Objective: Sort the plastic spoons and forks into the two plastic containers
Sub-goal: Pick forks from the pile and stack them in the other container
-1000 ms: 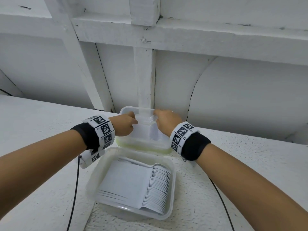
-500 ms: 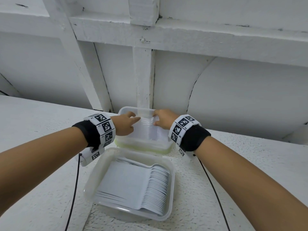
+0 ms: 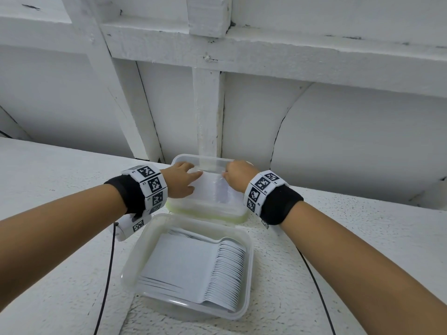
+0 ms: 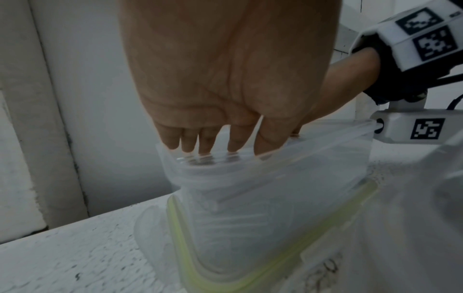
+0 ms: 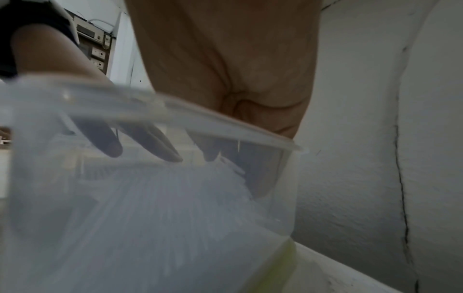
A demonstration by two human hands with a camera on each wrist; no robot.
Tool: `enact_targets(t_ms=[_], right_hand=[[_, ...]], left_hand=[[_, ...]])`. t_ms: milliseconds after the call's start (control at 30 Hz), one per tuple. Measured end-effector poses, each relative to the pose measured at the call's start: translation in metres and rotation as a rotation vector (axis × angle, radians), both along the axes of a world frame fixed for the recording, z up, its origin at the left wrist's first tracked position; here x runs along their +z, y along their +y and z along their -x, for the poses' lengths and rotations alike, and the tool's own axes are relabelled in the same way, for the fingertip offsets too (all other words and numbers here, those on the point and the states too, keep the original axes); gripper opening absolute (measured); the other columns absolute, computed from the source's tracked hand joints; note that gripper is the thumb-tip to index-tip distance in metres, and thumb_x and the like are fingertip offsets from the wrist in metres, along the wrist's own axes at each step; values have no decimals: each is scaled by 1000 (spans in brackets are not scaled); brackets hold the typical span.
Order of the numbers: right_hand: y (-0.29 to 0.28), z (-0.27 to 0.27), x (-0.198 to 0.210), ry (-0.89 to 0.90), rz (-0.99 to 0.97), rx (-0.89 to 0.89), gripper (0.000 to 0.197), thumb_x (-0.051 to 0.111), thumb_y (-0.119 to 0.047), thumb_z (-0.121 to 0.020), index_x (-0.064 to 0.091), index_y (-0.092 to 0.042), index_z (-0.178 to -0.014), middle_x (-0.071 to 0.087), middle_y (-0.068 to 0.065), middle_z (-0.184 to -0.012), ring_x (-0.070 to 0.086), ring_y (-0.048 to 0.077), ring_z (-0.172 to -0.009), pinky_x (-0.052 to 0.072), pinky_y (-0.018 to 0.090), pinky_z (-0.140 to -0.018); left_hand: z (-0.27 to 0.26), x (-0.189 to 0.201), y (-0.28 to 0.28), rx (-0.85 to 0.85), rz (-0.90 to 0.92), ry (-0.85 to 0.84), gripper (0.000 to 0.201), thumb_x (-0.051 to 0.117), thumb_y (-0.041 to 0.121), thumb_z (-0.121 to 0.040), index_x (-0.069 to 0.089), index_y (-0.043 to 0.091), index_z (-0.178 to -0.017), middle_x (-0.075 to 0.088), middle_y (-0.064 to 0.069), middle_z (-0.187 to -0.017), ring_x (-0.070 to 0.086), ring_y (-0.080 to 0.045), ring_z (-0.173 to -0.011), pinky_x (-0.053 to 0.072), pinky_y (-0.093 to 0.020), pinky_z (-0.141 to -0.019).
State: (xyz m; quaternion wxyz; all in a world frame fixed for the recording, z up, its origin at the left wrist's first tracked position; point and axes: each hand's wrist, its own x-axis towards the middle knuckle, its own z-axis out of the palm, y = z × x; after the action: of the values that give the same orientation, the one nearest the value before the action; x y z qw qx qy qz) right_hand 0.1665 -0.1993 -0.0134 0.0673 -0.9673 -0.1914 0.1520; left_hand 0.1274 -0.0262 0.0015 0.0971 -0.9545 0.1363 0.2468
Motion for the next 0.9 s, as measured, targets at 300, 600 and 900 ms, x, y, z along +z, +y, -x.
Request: enact_targets(t_ms=[300, 600, 900], right_hand=[[2, -4, -1, -20, -7, -14, 27, 37, -3, -94, 62, -3, -104, 65, 13, -106, 53, 23, -82, 47, 32, -78], [2, 3, 7, -32, -12, -18, 25, 37, -8, -96, 61, -2, -96, 50, 8, -89, 55, 28, -86, 42, 28, -71], [-43, 75, 60, -164, -338, -42, 29, 44, -20, -97, 65, -3, -107, 63, 11, -103, 59, 25, -93, 45, 31, -81]], left_hand=[[2, -1, -1, 20, 13, 12, 59, 29, 31, -101, 0, 13, -150, 0, -14, -157, 8, -28, -145, 11, -35, -117], [8, 13, 2, 124, 186, 27, 52, 33, 28, -101, 17, 16, -149, 7, -7, -158, 30, -24, -138, 21, -31, -113], [64, 57, 27, 287, 493, -144, 39, 37, 26, -100, 43, 19, -139, 43, -1, -143, 43, -18, -127, 28, -21, -99]])
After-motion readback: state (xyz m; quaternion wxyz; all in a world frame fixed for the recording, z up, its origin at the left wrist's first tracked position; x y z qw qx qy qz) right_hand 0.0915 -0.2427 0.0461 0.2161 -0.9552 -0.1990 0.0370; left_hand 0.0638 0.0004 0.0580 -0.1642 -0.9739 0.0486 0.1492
